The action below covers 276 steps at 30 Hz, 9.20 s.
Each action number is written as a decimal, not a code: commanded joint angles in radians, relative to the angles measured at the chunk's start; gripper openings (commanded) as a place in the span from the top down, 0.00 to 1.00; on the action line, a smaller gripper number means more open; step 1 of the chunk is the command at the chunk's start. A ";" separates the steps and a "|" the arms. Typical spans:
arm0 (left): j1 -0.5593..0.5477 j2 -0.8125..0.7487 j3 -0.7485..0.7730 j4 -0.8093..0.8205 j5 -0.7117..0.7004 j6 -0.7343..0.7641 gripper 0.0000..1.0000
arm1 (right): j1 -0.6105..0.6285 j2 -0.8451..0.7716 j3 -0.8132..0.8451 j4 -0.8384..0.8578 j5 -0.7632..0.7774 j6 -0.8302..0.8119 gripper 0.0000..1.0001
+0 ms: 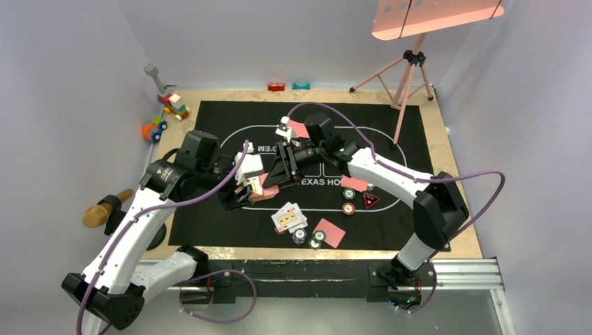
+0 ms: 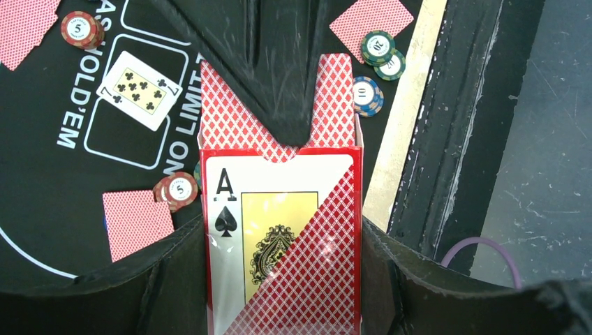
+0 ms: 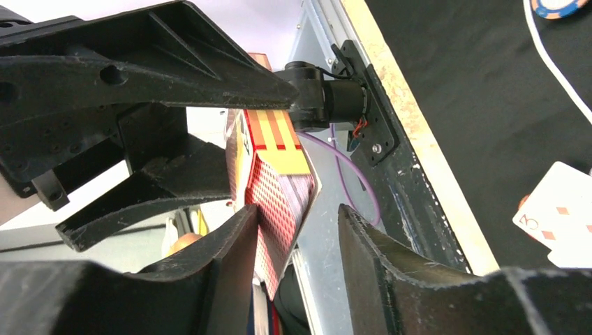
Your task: Distribute texas hold em gaming equipment
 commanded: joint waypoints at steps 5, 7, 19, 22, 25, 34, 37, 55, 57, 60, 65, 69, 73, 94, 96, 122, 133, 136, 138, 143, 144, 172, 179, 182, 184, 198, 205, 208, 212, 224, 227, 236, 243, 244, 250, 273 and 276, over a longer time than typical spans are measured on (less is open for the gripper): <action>0.004 -0.018 0.037 0.039 0.046 0.005 1.00 | -0.046 -0.086 -0.039 -0.041 0.005 -0.053 0.64; 0.003 -0.021 0.036 0.038 0.046 0.004 1.00 | -0.046 -0.091 -0.034 -0.052 0.008 -0.060 0.66; 0.003 -0.037 0.024 0.035 0.042 0.011 1.00 | -0.076 -0.130 -0.011 -0.166 0.030 -0.128 0.69; 0.005 -0.038 0.022 0.034 0.044 0.012 1.00 | -0.091 -0.144 -0.014 -0.175 0.031 -0.131 0.70; 0.004 -0.038 0.022 0.034 0.046 0.012 1.00 | -0.100 -0.156 -0.011 -0.181 0.030 -0.133 0.71; 0.004 -0.043 0.013 0.034 0.050 0.010 1.00 | -0.127 -0.176 0.032 -0.238 0.031 -0.164 0.75; 0.003 -0.045 0.009 0.033 0.050 0.012 1.00 | -0.145 -0.190 0.043 -0.258 0.029 -0.172 0.82; 0.004 -0.052 0.003 0.026 0.050 0.016 1.00 | -0.287 -0.264 0.133 -0.309 0.024 -0.206 1.00; 0.004 -0.051 0.003 0.025 0.050 0.017 1.00 | -0.313 -0.253 0.166 -0.353 0.081 -0.257 1.00; 0.004 -0.053 0.006 0.024 0.051 0.018 1.00 | -0.313 -0.205 0.240 -0.456 0.232 -0.366 1.00; 0.004 -0.055 0.006 0.018 0.055 0.020 1.00 | -0.263 -0.094 0.367 -0.589 0.732 -0.553 1.00; 0.005 -0.064 0.005 0.008 0.052 0.028 1.00 | -0.173 -0.015 0.405 -0.605 1.129 -0.631 1.00; 0.005 -0.069 -0.001 0.013 0.055 0.021 1.00 | -0.077 0.072 0.426 -0.562 1.487 -0.692 1.00; 0.009 -0.088 0.003 -0.008 0.071 0.018 1.00 | 0.182 0.483 0.377 -0.265 1.873 -0.985 1.00; 0.008 -0.089 0.005 -0.008 0.072 0.018 1.00 | 0.190 0.495 0.374 -0.266 1.867 -0.978 1.00; 0.009 -0.072 0.007 0.000 0.061 0.015 1.00 | 0.242 0.546 0.322 -0.294 1.662 -0.878 0.73; 0.009 -0.069 0.009 -0.005 0.056 0.018 1.00 | 0.241 0.493 0.317 -0.298 1.504 -0.815 0.53; 0.010 -0.070 0.009 -0.005 0.055 0.019 1.00 | 0.239 0.462 0.338 -0.312 1.466 -0.796 0.52; 0.009 -0.072 0.010 -0.006 0.055 0.017 1.00 | 0.230 0.435 0.360 -0.334 1.439 -0.775 0.49; 0.009 -0.075 0.012 -0.011 0.053 0.019 1.00 | 0.150 0.323 0.421 -0.420 1.286 -0.661 0.45; 0.009 -0.075 0.012 -0.011 0.053 0.021 1.00 | 0.121 0.295 0.431 -0.448 1.245 -0.627 0.44; 0.010 -0.030 0.045 0.022 0.033 0.022 1.00 | -0.029 -0.146 0.004 0.064 0.059 -0.039 0.06; 0.009 -0.005 0.074 0.027 0.030 0.029 1.00 | 0.000 -0.079 -0.012 0.140 0.035 0.031 0.05; 0.009 -0.006 0.080 0.030 0.032 0.026 1.00 | 0.000 -0.050 -0.018 0.181 0.011 0.055 0.14; 0.010 -0.007 0.082 0.027 0.034 0.025 1.00 | 0.000 -0.043 -0.018 0.186 0.002 0.060 0.20; 0.009 -0.014 0.070 0.030 0.036 0.025 1.00 | -0.021 -0.082 -0.079 0.165 -0.022 0.066 0.54; 0.009 -0.016 0.071 0.032 0.042 0.021 1.00 | -0.045 -0.120 -0.114 0.153 -0.024 0.052 0.55; 0.009 -0.020 0.071 0.031 0.044 0.020 1.00 | -0.054 -0.124 -0.110 0.135 -0.023 0.040 0.56; 0.009 -0.026 0.067 0.030 0.044 0.019 1.00 | -0.070 -0.137 -0.103 0.099 -0.024 0.024 0.59; 0.010 -0.035 0.055 0.029 0.043 0.024 1.00 | -0.139 -0.208 -0.050 -0.062 -0.014 -0.061 0.91; 0.009 -0.037 0.053 0.028 0.042 0.024 1.00 | -0.166 -0.223 -0.025 -0.128 0.004 -0.105 0.93; 0.009 -0.040 0.053 0.024 0.042 0.026 1.00 | -0.216 -0.235 0.170 -0.438 0.268 -0.339 0.96; 0.010 -0.045 0.052 0.023 0.042 0.023 1.00 | -0.204 -0.113 0.315 -0.612 0.739 -0.506 1.00; 0.010 -0.045 0.052 0.024 0.042 0.021 1.00 | -0.192 -0.087 0.332 -0.627 0.823 -0.522 1.00; 0.009 -0.048 0.055 0.020 0.042 0.019 1.00 | -0.042 0.117 0.471 -0.746 1.483 -0.592 1.00; 0.009 -0.055 0.042 0.029 0.047 0.013 1.00 | 0.137 0.597 0.530 -0.722 2.002 -0.633 0.99; 0.009 -0.053 0.045 0.029 0.046 0.012 1.00 | 0.149 0.609 0.520 -0.682 1.967 -0.651 0.97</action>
